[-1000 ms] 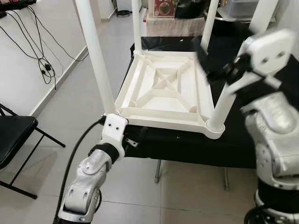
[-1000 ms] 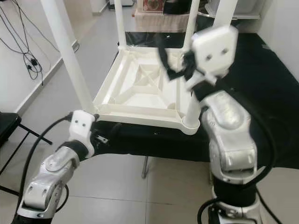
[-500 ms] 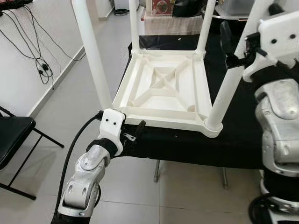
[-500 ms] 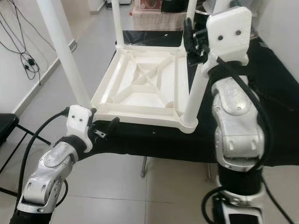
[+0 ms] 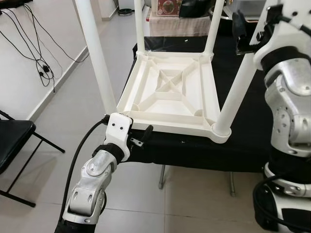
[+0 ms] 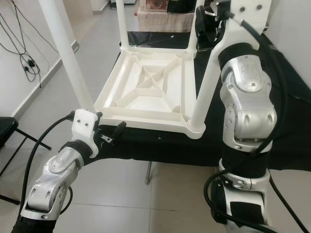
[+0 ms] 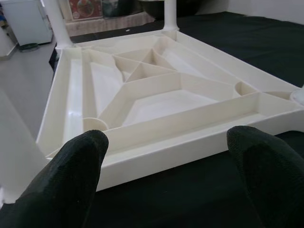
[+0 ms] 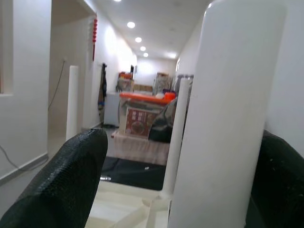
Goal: Building children table
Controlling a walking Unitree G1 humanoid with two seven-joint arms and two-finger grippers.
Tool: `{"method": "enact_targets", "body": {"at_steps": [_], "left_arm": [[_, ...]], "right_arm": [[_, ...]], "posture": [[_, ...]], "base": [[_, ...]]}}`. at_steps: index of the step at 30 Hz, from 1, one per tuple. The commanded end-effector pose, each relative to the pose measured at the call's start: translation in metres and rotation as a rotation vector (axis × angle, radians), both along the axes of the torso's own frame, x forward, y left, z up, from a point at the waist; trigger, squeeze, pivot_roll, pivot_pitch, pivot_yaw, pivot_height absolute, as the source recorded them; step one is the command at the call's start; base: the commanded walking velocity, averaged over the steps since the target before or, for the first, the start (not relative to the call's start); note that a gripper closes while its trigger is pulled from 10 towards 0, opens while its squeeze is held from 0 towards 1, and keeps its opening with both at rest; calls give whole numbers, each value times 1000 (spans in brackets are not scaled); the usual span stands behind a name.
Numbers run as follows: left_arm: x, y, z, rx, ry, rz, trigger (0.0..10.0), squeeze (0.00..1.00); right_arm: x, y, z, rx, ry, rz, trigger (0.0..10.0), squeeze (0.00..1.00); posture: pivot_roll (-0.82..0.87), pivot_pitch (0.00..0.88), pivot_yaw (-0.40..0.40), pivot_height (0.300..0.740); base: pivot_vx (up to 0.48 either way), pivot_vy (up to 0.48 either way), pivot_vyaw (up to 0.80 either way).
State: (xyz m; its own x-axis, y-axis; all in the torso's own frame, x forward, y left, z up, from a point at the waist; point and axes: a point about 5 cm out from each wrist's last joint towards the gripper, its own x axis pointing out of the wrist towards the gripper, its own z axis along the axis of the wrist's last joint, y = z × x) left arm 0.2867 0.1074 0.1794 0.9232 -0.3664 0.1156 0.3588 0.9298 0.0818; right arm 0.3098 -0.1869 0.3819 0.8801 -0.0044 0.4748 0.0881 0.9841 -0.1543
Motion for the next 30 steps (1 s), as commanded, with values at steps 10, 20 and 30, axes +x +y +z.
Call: {"method": "enact_targets", "body": {"at_steps": [10,20,30], "left_arm": [[-1,-9,-3,-34,-2,4,10000,0],[1,-10,4,-64,-32,18,10000,0],[-5,-8,9,-69,-44,19,10000,0]], "right_arm": [[12,-5,14,-10,134,60,1882,0],[25,-24,6,61,340,61,0,0],[66,-100,-75,288,574,-230,10000,0]], "posture": [[-128,54,-83,740],[-151,51,-107,740],[-111,79,-109,740]], "base": [[0,0,0],[0,0,0],[0,0,0]]}}
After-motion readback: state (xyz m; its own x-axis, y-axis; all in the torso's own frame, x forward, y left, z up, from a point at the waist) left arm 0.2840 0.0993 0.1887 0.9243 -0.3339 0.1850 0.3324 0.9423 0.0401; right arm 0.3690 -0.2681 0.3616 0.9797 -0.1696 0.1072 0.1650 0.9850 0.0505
